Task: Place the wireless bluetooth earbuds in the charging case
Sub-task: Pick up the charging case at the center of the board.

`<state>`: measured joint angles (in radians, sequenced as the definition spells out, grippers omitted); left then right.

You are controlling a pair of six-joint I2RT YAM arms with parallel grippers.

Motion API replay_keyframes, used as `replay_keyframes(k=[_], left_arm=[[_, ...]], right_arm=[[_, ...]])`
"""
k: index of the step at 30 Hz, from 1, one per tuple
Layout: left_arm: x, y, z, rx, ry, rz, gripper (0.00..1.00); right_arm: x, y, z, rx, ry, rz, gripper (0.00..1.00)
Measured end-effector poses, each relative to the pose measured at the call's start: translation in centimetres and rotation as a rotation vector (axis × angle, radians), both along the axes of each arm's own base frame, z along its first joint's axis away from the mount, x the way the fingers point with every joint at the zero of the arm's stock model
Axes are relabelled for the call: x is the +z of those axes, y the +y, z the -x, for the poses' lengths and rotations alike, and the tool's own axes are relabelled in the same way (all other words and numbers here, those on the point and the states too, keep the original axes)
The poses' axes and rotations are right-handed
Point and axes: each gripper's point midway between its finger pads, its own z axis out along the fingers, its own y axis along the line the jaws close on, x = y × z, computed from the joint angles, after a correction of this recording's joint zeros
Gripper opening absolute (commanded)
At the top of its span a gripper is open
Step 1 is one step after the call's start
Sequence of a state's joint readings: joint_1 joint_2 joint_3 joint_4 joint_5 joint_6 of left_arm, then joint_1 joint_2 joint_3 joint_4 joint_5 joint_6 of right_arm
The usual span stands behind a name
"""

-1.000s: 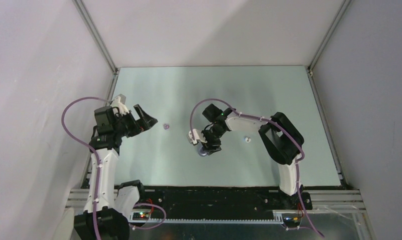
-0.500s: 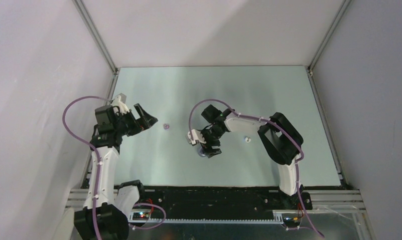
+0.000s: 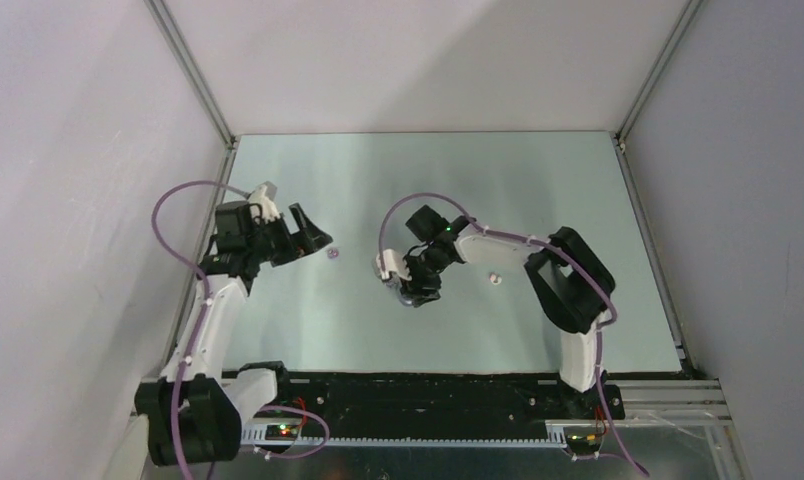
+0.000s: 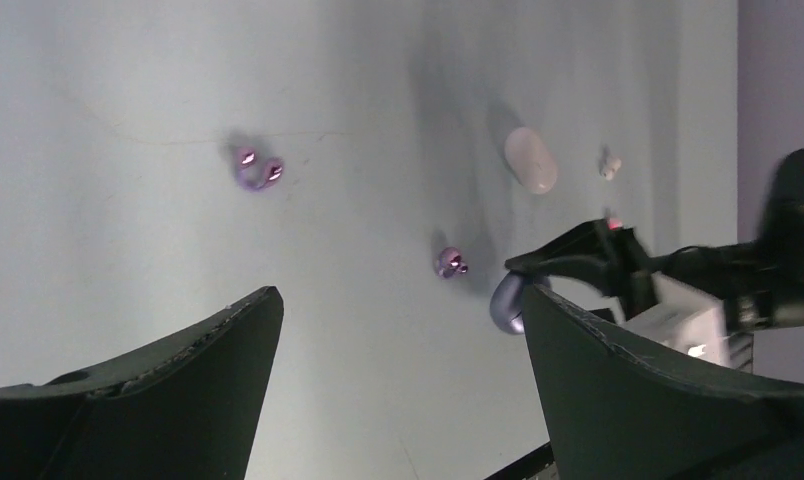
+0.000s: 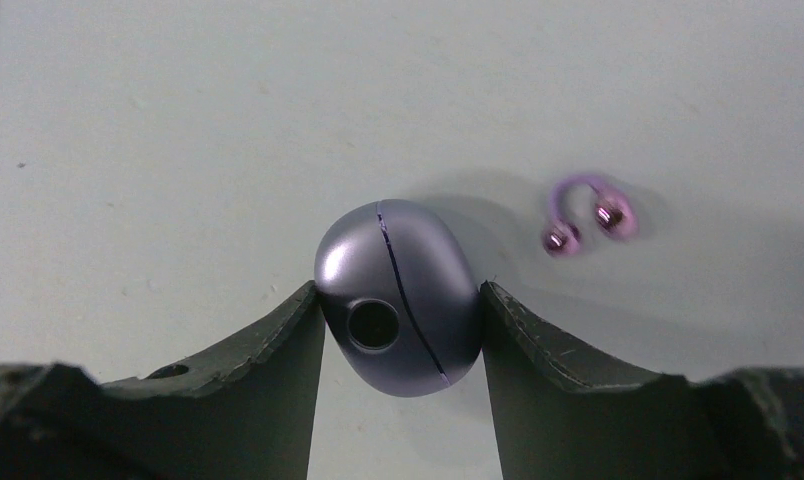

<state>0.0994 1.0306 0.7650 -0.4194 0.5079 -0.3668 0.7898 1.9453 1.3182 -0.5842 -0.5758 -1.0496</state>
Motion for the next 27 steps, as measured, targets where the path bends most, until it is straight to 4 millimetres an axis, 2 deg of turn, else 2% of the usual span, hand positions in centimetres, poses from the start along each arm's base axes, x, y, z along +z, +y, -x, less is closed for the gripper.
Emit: replay_keyframes(k=[2,3,4,6,8,11,14,17,20,23,27], left_arm=[[0.0,-1.6,-0.6,-0.054,-0.005,-0.004,0.95],[0.3,-2.6,-1.0,-0.088,-0.018,-0.007,0.95],[0.7,-3.5,-1.4,-0.117,-0.035,-0.007,0.95],[2.4,-5.9,-2.2,-0.192,-0.102,-0.004,0.95],[4.8,-8.5,-2.9,-0.269,-0.194,0.008,0.95],[8.8,-11.7,-3.5,-0.363,-0.335,0.036,0.96],[12.7,-13.9,-4.0,-0.428,-0.471,0.073,0.95],[15.2,-15.3,-3.9,-0.484,-0.554,0.103,0.93],[16.6,-16.8,-3.2,-0.564,-0.594,0.120,0.90],[17.1,-18.3,-2.3,-0.648,-0.615,0.126,0.88],[17.2,-19.7,-1.3,-0.731,-0.622,0.110,0.90]], right_arm=[[1.9,-0.6,-1.1,-0.091,-0.023,-0.025,0.37],[3.6,-1.0,-2.0,-0.152,-0.048,-0.053,0.38],[5.7,-1.3,-3.0,-0.206,-0.081,-0.092,0.39],[11.4,-1.8,-5.2,-0.323,-0.182,-0.205,0.38],[17.3,-2.4,-6.9,-0.422,-0.290,-0.334,0.36],[24.6,-3.2,-7.3,-0.510,-0.418,-0.513,0.36],[29.1,-3.7,-6.7,-0.560,-0.500,-0.638,0.36],[30.1,-3.2,-6.3,-0.583,-0.537,-0.691,0.36],[29.1,-2.8,-6.2,-0.598,-0.548,-0.686,0.36],[28.2,-2.7,-6.1,-0.608,-0.550,-0.672,0.36],[28.9,-2.7,-6.4,-0.627,-0.575,-0.694,0.35]])
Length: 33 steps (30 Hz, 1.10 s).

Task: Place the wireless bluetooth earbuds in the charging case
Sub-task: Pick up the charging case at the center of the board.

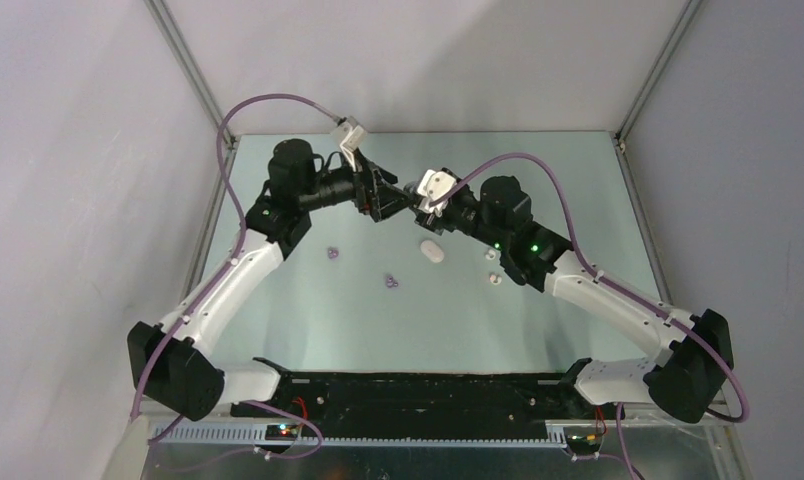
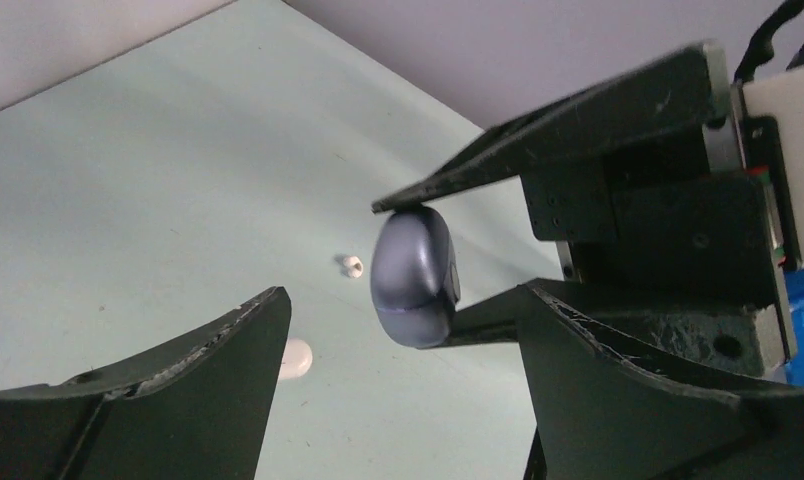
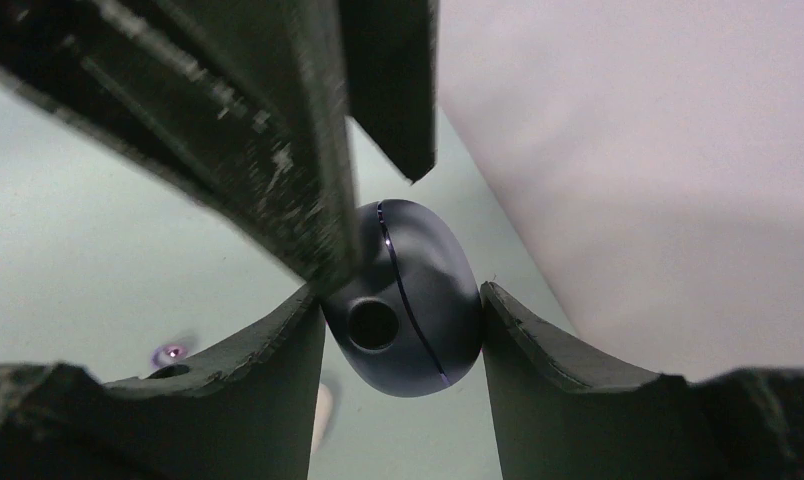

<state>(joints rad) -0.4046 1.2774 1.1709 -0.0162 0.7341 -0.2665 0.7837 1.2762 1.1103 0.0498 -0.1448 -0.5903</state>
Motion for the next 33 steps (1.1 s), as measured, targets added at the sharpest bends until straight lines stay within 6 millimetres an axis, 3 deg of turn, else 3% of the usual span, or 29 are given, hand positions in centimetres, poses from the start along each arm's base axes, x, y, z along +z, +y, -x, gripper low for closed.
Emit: replay_keyframes(k=[4,12,15,22,26,28,30,33], left_arm=[[-0.6,-0.5,0.4,-0.019,0.009,-0.024,0.94],[-1.0,-0.9,0.1,-0.035,0.015,-0.027,0.79],[-1.5,-1.1,-0.1,-0.047,0.028,-0.030,0.69],[-1.3,-2.1,0.5,-0.125,0.044,-0.019,0.29],[-1.0,-2.3,0.6,-0.141,0.041,-0.015,0.23],[-1.2,-2.2,0.7,-0.143,0.039,-0.023,0.22],[-1.7,-2.1,0.7,-0.148,0.028,-0.044,0.21],[-3.1,-1.6,0.8,-0.156,-0.002,-0.109,0.18]], right_arm=[[1.0,0.0,-0.3,-0.012,-0.031,-0.024,0.35],[1.0,0.0,-0.4,-0.013,-0.059,-0.001,0.35],[1.1,0.5,0.1,0.000,-0.064,-0.002,0.35],[1.4,0.7,0.2,-0.003,-0.086,-0.003,0.37],[1.5,0.6,0.0,-0.015,-0.090,-0.003,0.69],[1.1,0.7,0.3,0.000,-0.073,0.002,0.93],[0.1,0.5,0.9,0.046,-0.023,0.024,0.99],[-1.8,-0.5,2.4,0.116,0.088,0.070,0.99]])
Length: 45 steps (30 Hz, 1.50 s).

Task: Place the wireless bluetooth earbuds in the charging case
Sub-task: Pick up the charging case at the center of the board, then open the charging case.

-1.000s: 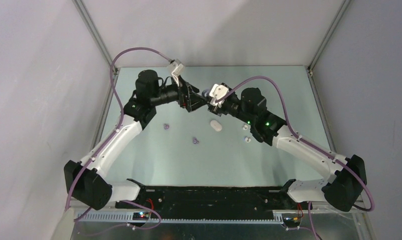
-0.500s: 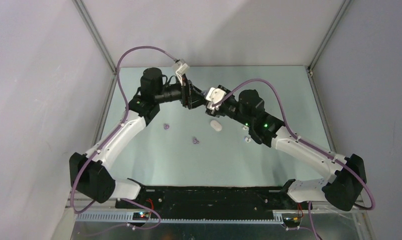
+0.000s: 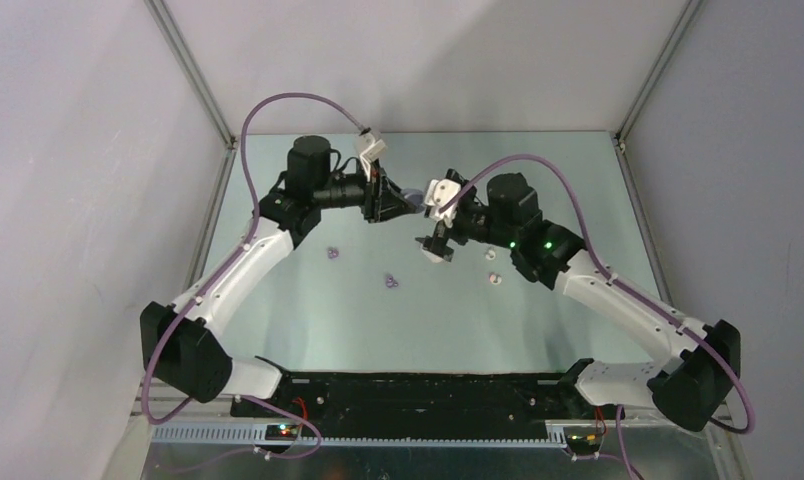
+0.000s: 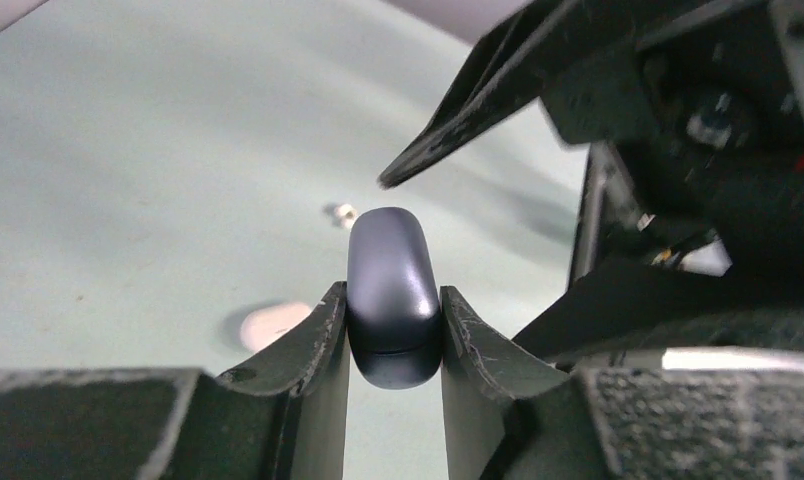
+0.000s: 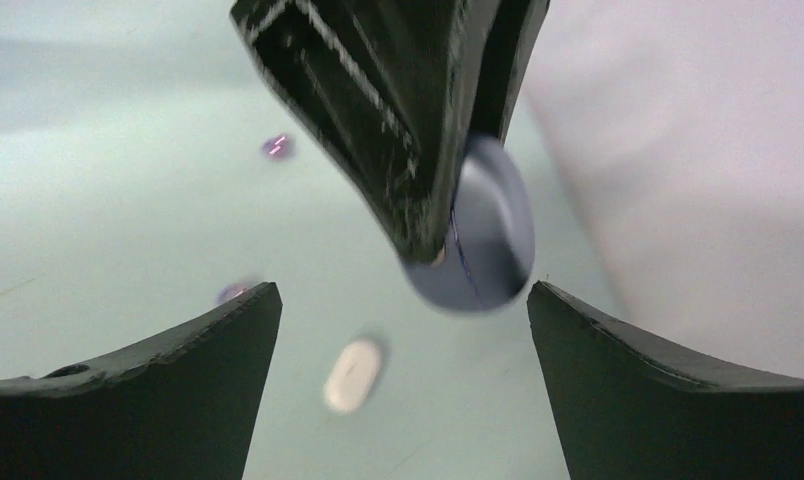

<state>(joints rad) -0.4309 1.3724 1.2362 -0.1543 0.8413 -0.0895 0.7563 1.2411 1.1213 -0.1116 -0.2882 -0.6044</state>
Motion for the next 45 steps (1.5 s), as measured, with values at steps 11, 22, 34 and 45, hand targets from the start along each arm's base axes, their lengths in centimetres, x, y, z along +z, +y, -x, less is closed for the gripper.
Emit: replay_keyframes(k=[11,22,34,45], left_arm=[[-2.8,3.5,2.1,-0.088,-0.369,-0.248,0.16],[-2.4,4.3,3.3,-0.150,-0.560,-0.293,0.16],[-2.8,4.0,3.8,-0.186,-0.584,-0.309,0.16],[-3.3,4.2,4.2,-0.199,-0.569,-0.323,0.16]], right_arm=[[2.0,-1.8,2.4,0.176,0.317,-0.023,0.82],[-1.2,2.7,3.2,0.336,0.457,0.010,0.65],[0.2,4.2,2.8,0.370,0.383,-0.019,0.57],[-0.8,5.0,2.4,0.390,0.342,0.017,0.42]])
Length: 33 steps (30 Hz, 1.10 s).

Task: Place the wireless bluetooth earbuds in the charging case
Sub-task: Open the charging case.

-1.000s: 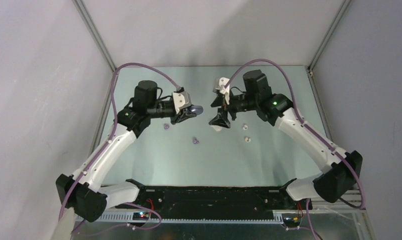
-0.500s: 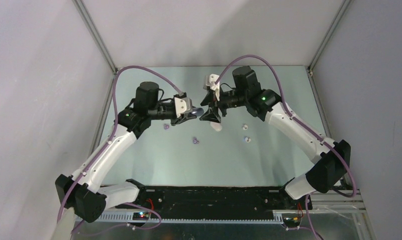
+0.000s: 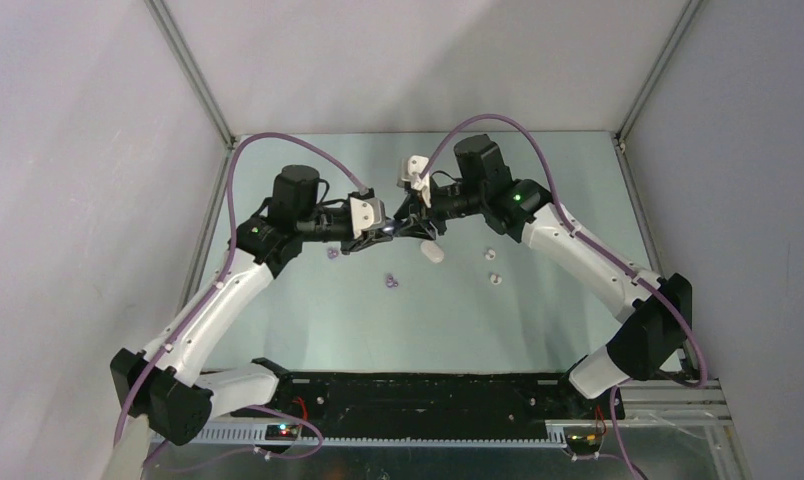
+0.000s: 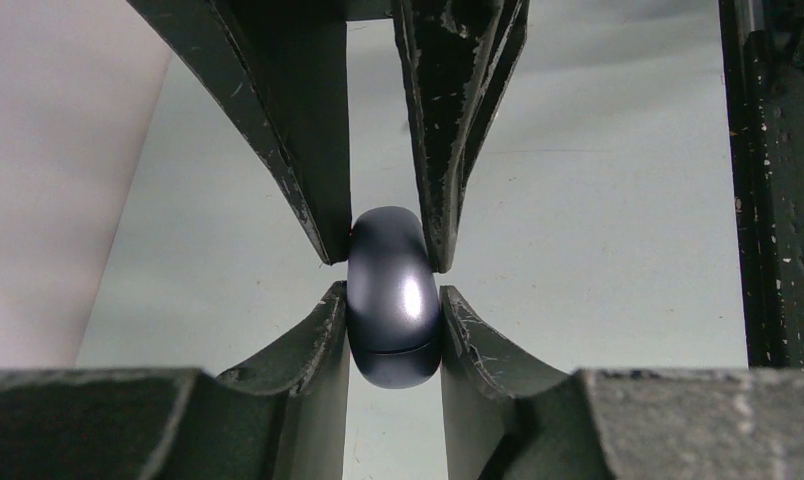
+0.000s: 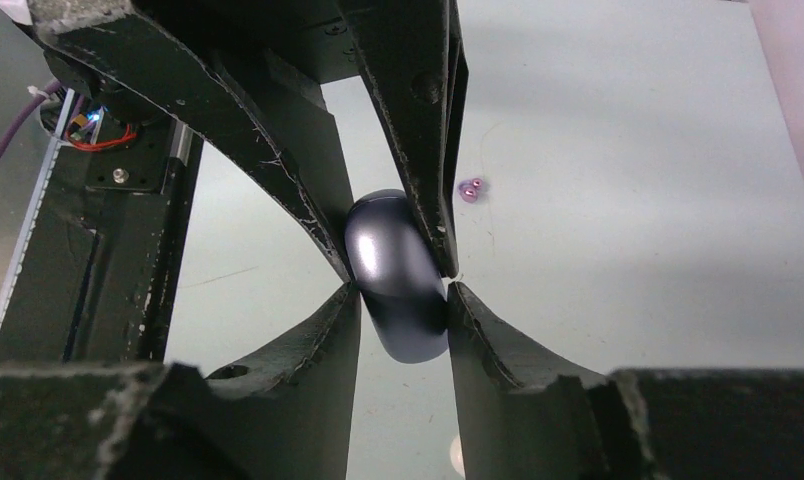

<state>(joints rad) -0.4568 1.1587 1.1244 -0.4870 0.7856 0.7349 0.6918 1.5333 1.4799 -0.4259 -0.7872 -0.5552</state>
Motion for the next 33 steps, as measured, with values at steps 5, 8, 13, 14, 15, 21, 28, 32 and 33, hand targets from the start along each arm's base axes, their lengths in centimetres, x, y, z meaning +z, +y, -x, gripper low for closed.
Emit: replay_keyframes(k=[5,8,13,14,15,21,28,32,33], left_arm=[[0.0,0.0,0.0,0.003,-0.003,-0.001,0.16],[0.0,0.0,0.0,0.001,-0.004,-0.001,0.16],[0.0,-0.1,0.1,0.000,0.001,-0.004,0.31],[-0.1,0.0,0.1,0.002,0.004,-0.005,0.45],[-0.2,0.1,0.1,0.009,0.010,-0.011,0.51],[1.1,0.1,-0.8,0.076,-0.007,0.030,0.72],[1.4,0.2,-1.0,0.154,0.071,0.094,0.73],[1.3,-0.2,-1.5,0.178,0.131,0.125,0.71],[1.2,-0.3,-1.6,0.179,0.140,0.130,0.70]], right_arm=[[-0.2,0.2,0.2,0.006,-0.019,0.012,0.48],[-0.2,0.2,0.2,0.009,-0.029,0.015,0.44],[-0.3,0.2,0.1,0.010,-0.046,0.020,0.16],[-0.3,0.2,0.0,0.011,-0.049,0.021,0.13],[-0.3,0.2,0.1,0.015,-0.053,0.020,0.08],[-0.5,-0.7,-0.5,-0.020,0.011,0.024,0.03],[-0.5,-2.5,-1.6,-0.092,0.115,0.018,0.02],[-0.1,-2.9,-1.5,-0.108,0.172,0.001,0.02],[0.0,-2.9,-1.5,-0.109,0.180,-0.002,0.02]])
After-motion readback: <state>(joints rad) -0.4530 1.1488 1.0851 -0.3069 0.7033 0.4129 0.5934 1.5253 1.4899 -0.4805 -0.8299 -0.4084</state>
